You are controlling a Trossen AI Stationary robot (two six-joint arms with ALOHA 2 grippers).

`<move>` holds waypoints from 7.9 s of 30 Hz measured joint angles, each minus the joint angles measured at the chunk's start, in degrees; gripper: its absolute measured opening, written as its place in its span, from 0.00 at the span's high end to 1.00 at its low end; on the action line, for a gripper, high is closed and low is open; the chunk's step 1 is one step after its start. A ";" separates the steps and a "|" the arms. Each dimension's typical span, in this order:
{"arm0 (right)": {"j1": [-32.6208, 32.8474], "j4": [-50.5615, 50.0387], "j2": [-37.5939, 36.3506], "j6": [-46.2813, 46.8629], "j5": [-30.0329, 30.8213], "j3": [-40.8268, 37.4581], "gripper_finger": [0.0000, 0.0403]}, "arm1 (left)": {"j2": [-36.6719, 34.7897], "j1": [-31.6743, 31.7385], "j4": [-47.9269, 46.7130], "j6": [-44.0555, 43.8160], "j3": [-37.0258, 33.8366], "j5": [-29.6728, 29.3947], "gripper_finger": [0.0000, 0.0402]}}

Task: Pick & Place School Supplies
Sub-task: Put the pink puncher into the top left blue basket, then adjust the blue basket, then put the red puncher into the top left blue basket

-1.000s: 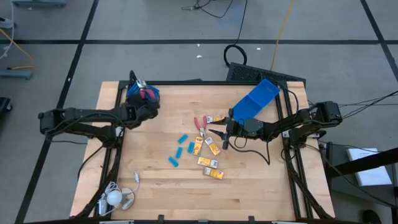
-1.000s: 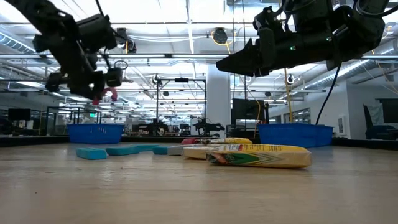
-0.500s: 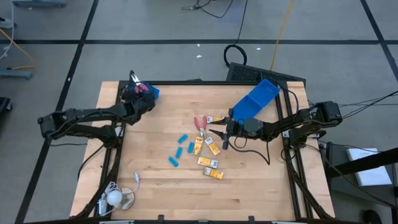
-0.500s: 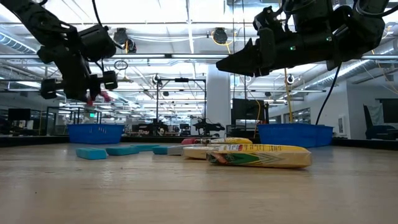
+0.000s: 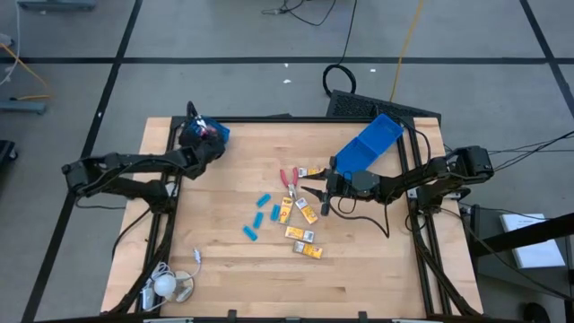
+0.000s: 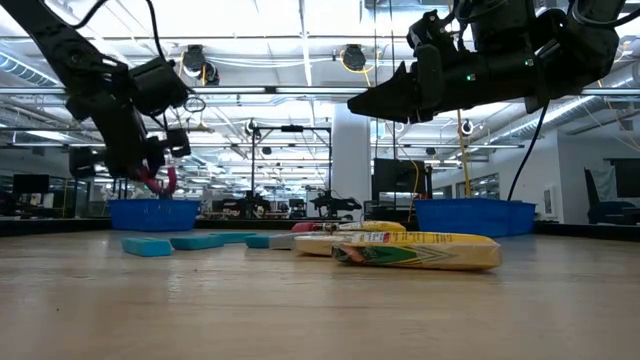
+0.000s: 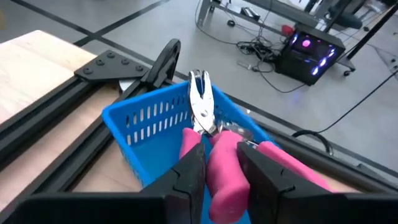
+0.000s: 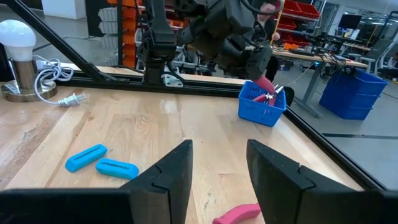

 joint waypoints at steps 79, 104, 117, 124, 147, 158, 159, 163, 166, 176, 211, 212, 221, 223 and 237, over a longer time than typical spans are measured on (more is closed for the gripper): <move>0.01 0.02 0.00 0.03 -0.19 0.00 0.65 | 10.33 4.54 8.85 8.51 0.11 7.73 0.77; 0.00 0.00 0.00 0.06 -0.19 0.00 0.65 | 3.74 6.67 5.91 15.92 0.00 22.06 0.32; 0.02 -0.02 0.00 0.06 -0.21 0.00 0.65 | -6.94 5.11 5.82 18.55 0.00 28.89 0.29; 0.02 -0.02 0.00 0.07 -0.21 0.00 0.65 | -4.00 -2.38 18.41 15.79 0.00 32.04 0.29; 0.07 0.05 0.00 0.08 -0.21 0.00 0.65 | 16.84 -5.31 30.88 13.48 0.07 23.55 0.29; 0.07 0.06 0.00 0.07 -0.21 0.00 0.65 | 12.17 -5.75 16.81 8.02 0.04 20.22 0.29; 0.07 0.07 0.00 0.06 -0.21 0.00 0.65 | 11.75 -6.17 16.52 7.13 0.04 19.35 0.29; 0.07 0.07 0.00 0.06 -0.21 0.01 0.65 | 10.88 -8.66 22.54 5.97 0.04 18.86 0.29; 0.07 0.07 0.00 0.06 -0.21 0.02 0.65 | 11.46 -10.76 29.73 8.48 0.06 18.93 0.29; 0.07 0.07 0.00 0.06 -0.21 0.00 0.65 | 16.72 -7.63 32.43 8.39 1.15 16.25 0.29; 0.07 -0.12 0.00 0.06 -0.17 0.02 0.65 | 9.56 -14.33 9.19 0.35 1.25 9.27 0.29; 0.07 -0.43 0.00 0.06 -0.18 0.02 0.65 | 8.25 -15.64 9.84 1.85 1.25 8.87 0.29; -0.85 -19.01 0.02 10.69 1.70 5.03 0.65 | -0.42 -24.06 18.91 19.86 1.29 8.62 0.29; -0.83 -28.35 0.09 13.93 2.10 9.45 0.65 | -0.97 -24.64 20.34 22.29 1.29 8.52 0.29; 0.08 -57.88 14.77 27.74 2.67 32.95 0.57 | -1.08 -23.56 22.74 35.71 1.29 15.89 0.29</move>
